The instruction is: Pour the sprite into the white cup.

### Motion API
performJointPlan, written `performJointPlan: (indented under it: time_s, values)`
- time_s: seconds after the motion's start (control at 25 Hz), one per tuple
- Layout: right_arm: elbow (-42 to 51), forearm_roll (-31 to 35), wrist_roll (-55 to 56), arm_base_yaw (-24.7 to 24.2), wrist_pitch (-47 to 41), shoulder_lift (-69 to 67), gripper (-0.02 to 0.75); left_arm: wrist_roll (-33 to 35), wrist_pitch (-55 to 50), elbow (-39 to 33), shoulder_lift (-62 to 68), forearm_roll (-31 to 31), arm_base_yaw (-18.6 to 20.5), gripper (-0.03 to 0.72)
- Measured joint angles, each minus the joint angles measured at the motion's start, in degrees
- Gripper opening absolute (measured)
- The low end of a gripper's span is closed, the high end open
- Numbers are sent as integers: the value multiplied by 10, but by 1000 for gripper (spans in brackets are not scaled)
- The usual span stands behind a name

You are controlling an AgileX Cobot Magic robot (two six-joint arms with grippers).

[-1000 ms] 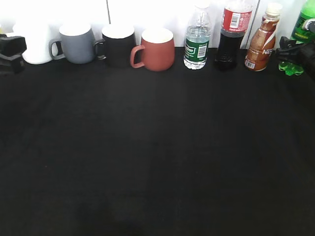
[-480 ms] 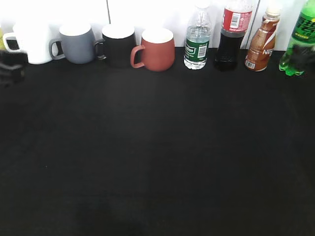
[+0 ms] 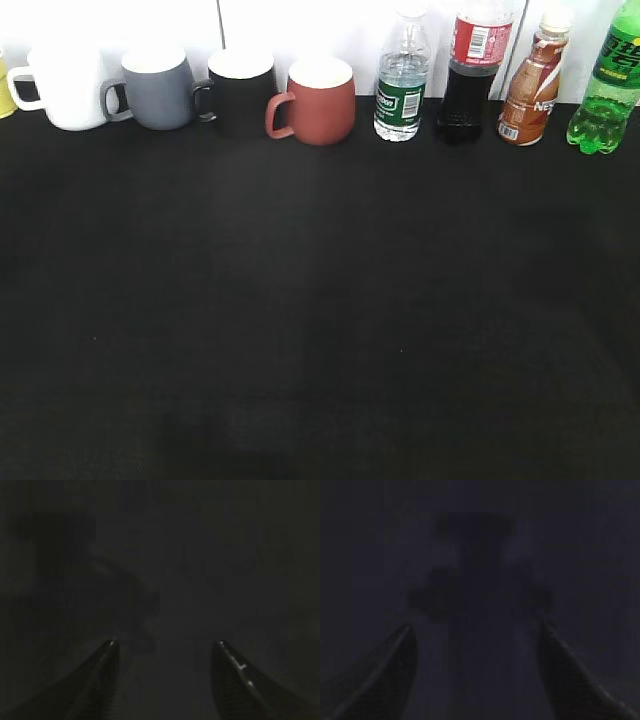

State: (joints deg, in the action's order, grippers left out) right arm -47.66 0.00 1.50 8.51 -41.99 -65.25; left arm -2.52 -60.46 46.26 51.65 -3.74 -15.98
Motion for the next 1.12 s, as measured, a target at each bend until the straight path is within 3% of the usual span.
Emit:
performJointPlan:
  time_s: [0.12,0.24,0.36,0.56,0.76,1.12]
  values:
    - [0,0,-8,14,-119,131,552,0,-82,1,-147,4,-1,477]
    - [0,0,-10,14,-230,302,552,0,-92,-21,-284,4,0,522]
    - [32,0,-8,14,-273,470,552,0,-93,-78,-395,4,0,526]
    - [160,6,-7,14,-274,614,596,0,-77,-128,-446,13,0,526]
    - [191,0,-7,14,-188,614,594,0,-4,-154,-445,30,0,526]
    - [193,-4,-7,14,-179,614,594,0,-1,-154,-444,30,0,489]
